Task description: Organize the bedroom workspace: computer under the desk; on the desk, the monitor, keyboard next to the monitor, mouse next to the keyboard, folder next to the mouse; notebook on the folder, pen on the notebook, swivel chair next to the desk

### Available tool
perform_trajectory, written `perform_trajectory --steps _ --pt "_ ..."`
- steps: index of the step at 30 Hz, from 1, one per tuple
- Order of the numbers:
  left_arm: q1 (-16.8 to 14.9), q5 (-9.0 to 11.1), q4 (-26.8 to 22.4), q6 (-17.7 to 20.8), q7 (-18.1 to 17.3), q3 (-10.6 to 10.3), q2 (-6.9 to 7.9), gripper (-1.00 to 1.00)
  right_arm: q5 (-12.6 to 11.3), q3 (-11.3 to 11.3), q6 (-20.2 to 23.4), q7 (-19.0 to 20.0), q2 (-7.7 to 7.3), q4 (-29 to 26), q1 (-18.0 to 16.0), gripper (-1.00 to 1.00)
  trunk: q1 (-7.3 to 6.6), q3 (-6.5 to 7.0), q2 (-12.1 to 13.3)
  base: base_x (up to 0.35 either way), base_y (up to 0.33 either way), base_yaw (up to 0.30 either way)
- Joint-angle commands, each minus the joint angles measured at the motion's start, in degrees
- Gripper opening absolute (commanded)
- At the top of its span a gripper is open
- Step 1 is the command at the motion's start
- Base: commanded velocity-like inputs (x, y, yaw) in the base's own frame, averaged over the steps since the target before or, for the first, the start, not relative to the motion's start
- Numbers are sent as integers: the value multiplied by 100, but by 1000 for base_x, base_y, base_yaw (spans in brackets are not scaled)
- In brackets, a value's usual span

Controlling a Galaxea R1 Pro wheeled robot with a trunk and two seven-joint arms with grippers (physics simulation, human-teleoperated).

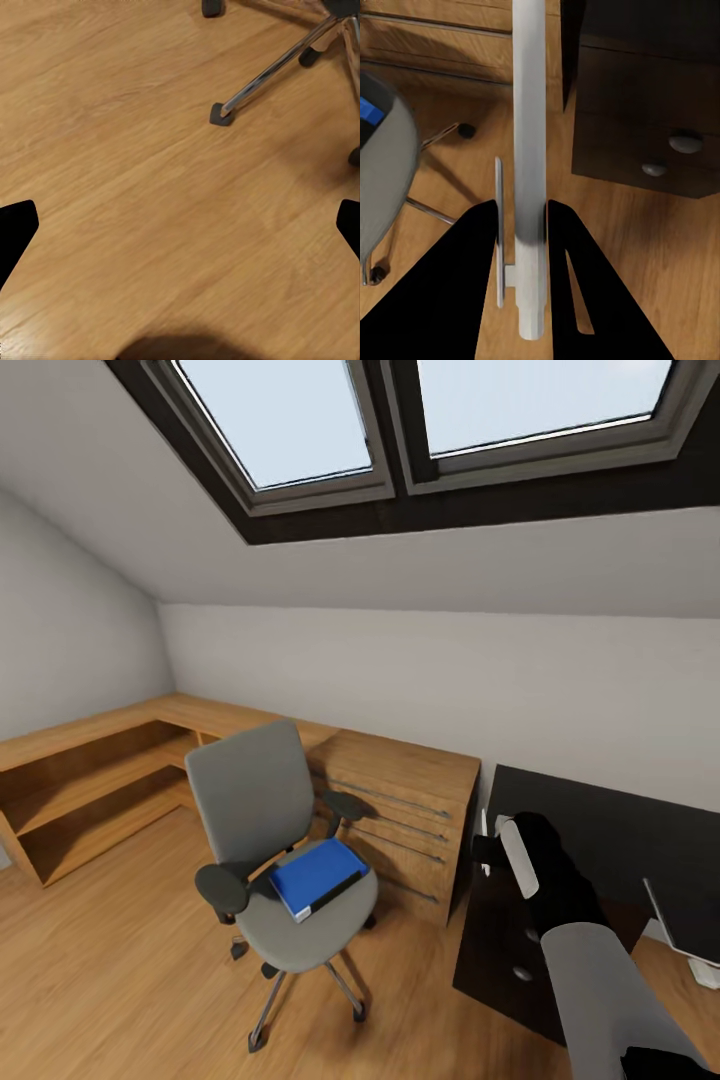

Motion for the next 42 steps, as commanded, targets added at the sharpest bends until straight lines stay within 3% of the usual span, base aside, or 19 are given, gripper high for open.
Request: perform_trajectory --steps 1,10,19,30,42 --pt "-3 -1 3 -15 20 -15 1 100 -64 -13 9 -55 5 -4 -4 -100 -23 12 37 0 0 0" --pt "-3 -1 11 -15 20 -15 1 100 -52 -13 -9 -69 -3 -2 -4 -100 -220 175 398 0 0 0" --pt "-3 -1 17 -15 13 -21 -66 100 -55 -21 -11 -71 -12 2 -4 -100 -220 179 398 0 0 -80" --pt "-3 -1 20 -15 16 -23 -119 100 -54 -27 -22 -68 -28 10 -4 -100 -220 182 398 7 0 -245" --pt "-3 -4 20 -15 15 -21 -124 100 -51 -31 -32 -60 -39 16 -4 -100 -220 182 398 167 -31 -244"
